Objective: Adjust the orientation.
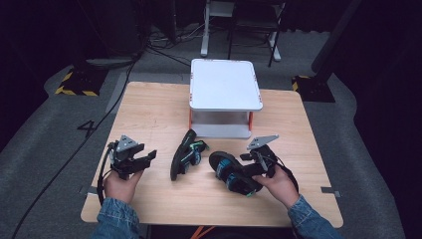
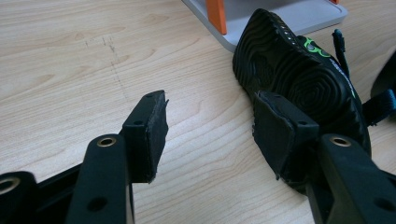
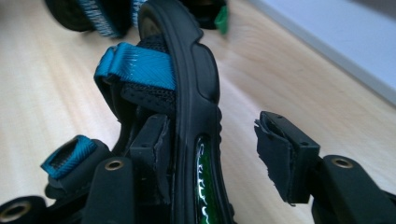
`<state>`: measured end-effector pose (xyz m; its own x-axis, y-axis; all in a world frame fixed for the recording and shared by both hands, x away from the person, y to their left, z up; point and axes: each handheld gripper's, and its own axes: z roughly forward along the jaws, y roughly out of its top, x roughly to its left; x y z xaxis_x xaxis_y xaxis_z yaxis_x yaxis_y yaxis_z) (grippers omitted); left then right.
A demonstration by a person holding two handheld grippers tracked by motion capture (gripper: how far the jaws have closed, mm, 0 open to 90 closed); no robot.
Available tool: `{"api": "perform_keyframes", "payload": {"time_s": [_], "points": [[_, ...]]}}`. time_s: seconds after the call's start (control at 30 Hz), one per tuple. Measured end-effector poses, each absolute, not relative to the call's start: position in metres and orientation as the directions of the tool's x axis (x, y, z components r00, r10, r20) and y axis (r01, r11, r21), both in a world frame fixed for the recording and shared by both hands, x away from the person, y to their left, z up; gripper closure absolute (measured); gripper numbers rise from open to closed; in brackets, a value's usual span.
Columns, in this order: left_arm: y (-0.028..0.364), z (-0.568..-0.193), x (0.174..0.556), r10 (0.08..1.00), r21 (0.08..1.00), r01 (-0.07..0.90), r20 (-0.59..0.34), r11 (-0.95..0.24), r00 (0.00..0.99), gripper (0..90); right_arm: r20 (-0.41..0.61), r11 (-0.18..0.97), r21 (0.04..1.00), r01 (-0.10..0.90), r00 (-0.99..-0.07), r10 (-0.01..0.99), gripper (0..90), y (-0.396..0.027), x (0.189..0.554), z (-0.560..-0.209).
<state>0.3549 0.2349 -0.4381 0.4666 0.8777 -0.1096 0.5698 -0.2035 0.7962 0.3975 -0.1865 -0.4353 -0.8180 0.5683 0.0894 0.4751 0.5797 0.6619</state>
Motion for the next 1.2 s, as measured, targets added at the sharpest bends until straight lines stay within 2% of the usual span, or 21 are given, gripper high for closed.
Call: {"api": "perform_keyframes", "payload": {"time_s": [0.13, 0.33, 0.37, 0.43, 0.47, 0.6, 0.77, 0.87, 1.03, 1.17, 1.2], "points": [[0.234, -0.439, 0.355, 0.878, 0.795, 0.572, -0.11, -0.203, 0.465, 44.8, 0.035, 0.578, 0.67, 0.466, -0.798, 0.602, 43.3, -0.19, 0.399, -0.434], [0.234, -0.439, 0.356, 0.876, 0.791, 0.576, -0.11, -0.209, 0.469, 44.6, 0.014, 0.543, 0.671, 0.505, -0.74, 0.672, 40.9, -0.205, 0.412, -0.438], [0.234, -0.439, 0.356, 0.877, 0.79, 0.577, -0.112, -0.206, 0.467, 44.6, -0.037, 0.537, 0.662, 0.523, -0.693, 0.72, 41.3, -0.214, 0.418, -0.44], [0.234, -0.44, 0.356, 0.878, 0.79, 0.579, -0.114, -0.204, 0.465, 44.6, -0.075, 0.542, 0.656, 0.526, -0.669, 0.739, 41.3, -0.219, 0.421, -0.442], [0.234, -0.44, 0.356, 0.878, 0.79, 0.579, -0.115, -0.204, 0.466, 44.6, -0.094, 0.549, 0.644, 0.533, -0.657, 0.748, 45.5, -0.224, 0.424, -0.444], [0.233, -0.44, 0.357, 0.877, 0.788, 0.579, -0.109, -0.211, 0.469, 44.6, 0.005, 0.5, 0.619, 0.605, -0.64, 0.768, 40.6, -0.244, 0.437, -0.456], [0.233, -0.44, 0.356, 0.877, 0.789, 0.579, -0.115, -0.204, 0.467, 44.6, -0.025, 0.517, 0.624, 0.587, -0.645, 0.763, 40.2, -0.243, 0.437, -0.456], [0.234, -0.44, 0.356, 0.878, 0.789, 0.58, -0.116, -0.203, 0.465, 44.5, -0.038, 0.496, 0.655, 0.57, -0.631, 0.775, 40.1, -0.25, 0.433, -0.443], [0.233, -0.44, 0.357, 0.876, 0.787, 0.58, -0.112, -0.209, 0.469, 44.5, 0.013, 0.463, 0.71, 0.53, -0.667, 0.745, 42.5, -0.258, 0.42, -0.416], [0.233, -0.44, 0.357, 0.875, 0.788, 0.58, -0.117, -0.206, 0.469, 44.5, 0.01, 0.547, 0.681, 0.487, -0.753, 0.658, 46.0, -0.254, 0.404, -0.398], [0.234, -0.44, 0.357, 0.875, 0.787, 0.581, -0.118, -0.206, 0.469, 44.5, 0.039, 0.572, 0.659, 0.487, -0.783, 0.621, 47.1, -0.254, 0.399, -0.393]]}}
